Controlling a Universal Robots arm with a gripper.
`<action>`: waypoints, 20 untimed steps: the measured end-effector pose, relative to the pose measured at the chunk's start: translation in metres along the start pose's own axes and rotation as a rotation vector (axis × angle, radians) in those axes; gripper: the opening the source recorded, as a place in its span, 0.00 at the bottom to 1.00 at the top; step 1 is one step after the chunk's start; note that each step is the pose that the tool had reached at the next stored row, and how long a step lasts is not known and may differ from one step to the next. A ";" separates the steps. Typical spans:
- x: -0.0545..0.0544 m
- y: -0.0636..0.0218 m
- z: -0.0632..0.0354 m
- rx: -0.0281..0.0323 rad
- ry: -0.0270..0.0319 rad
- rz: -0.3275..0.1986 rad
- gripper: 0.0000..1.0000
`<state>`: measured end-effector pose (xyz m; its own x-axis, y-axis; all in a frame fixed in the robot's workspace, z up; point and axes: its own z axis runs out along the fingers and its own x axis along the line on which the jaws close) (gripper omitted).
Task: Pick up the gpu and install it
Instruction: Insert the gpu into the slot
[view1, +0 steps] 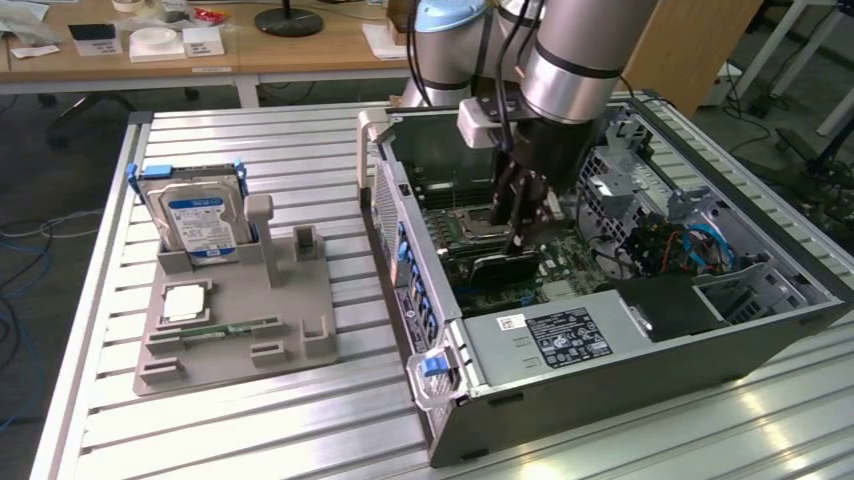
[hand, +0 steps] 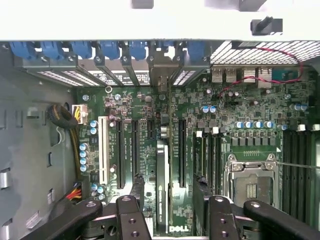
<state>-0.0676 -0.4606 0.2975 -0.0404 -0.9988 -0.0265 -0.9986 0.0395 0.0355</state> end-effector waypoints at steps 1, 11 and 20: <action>0.000 0.0001 -0.0016 0.0002 -0.0001 0.000 0.52; -0.001 0.0003 -0.0070 0.0003 0.0001 0.000 0.52; -0.001 0.0004 -0.0085 0.0004 -0.0003 0.000 0.52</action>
<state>-0.0677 -0.4599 0.3060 -0.0405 -0.9988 -0.0268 -0.9986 0.0395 0.0351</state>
